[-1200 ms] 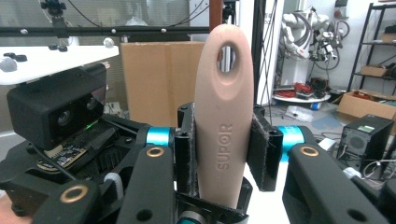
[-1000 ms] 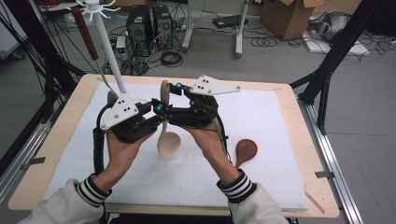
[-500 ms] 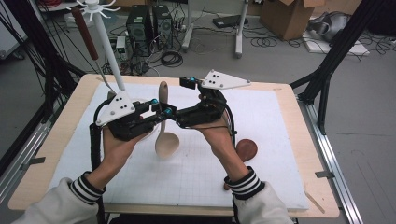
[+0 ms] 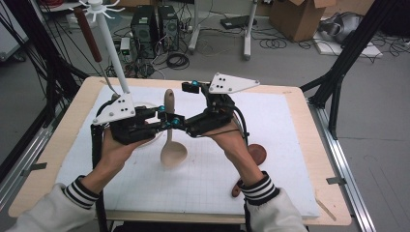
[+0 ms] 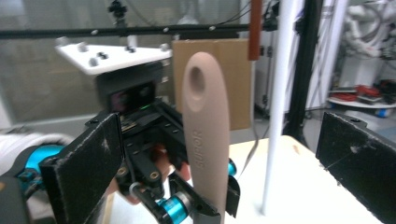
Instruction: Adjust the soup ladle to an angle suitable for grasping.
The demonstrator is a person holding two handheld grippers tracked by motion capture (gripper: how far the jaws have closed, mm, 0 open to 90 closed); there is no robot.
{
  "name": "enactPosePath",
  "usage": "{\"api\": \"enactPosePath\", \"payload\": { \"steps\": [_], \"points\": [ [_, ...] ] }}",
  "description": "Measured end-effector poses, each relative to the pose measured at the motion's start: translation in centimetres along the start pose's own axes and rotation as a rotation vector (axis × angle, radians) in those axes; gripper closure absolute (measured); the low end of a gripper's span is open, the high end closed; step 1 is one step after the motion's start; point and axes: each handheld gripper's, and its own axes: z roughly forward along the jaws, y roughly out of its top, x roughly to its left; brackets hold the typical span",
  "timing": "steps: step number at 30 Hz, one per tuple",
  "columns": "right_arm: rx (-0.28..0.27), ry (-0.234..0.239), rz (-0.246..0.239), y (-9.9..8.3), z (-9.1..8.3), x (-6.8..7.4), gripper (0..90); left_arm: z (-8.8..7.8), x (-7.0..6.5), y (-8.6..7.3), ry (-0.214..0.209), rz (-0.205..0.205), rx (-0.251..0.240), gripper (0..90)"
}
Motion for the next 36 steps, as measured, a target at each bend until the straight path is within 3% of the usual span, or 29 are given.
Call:
{"api": "enactPosePath", "payload": {
  "steps": [2,8,15,17,18,24,36],
  "points": [
    [0.023,0.037,-0.006,0.0,0.1,0.1,0.3,-0.1,0.2,-0.1,-0.028,-0.002,0.000,75.3],
    [0.035,0.085,-0.041,0.1,0.1,0.2,0.4,-0.1,1.0,-0.4,-0.144,-0.022,-0.015,75.3],
    [0.050,0.157,-0.072,0.3,-0.2,0.3,6.0,0.0,1.2,-0.6,-0.279,0.000,-0.019,75.3],
    [0.055,0.167,-0.072,0.4,-0.3,0.2,8.7,0.0,1.1,-0.6,-0.299,0.001,-0.017,75.3],
    [0.058,0.174,-0.072,0.4,-0.3,0.1,14.3,0.0,1.1,-0.6,-0.310,-0.001,-0.017,75.3],
    [0.059,0.216,-0.083,0.6,-0.6,0.2,17.9,0.0,1.3,-0.7,-0.342,-0.003,-0.024,75.3],
    [0.057,0.286,-0.128,0.8,-0.7,0.4,39.8,0.2,1.2,-0.7,-0.410,0.013,-0.021,75.3]
  ]
}}
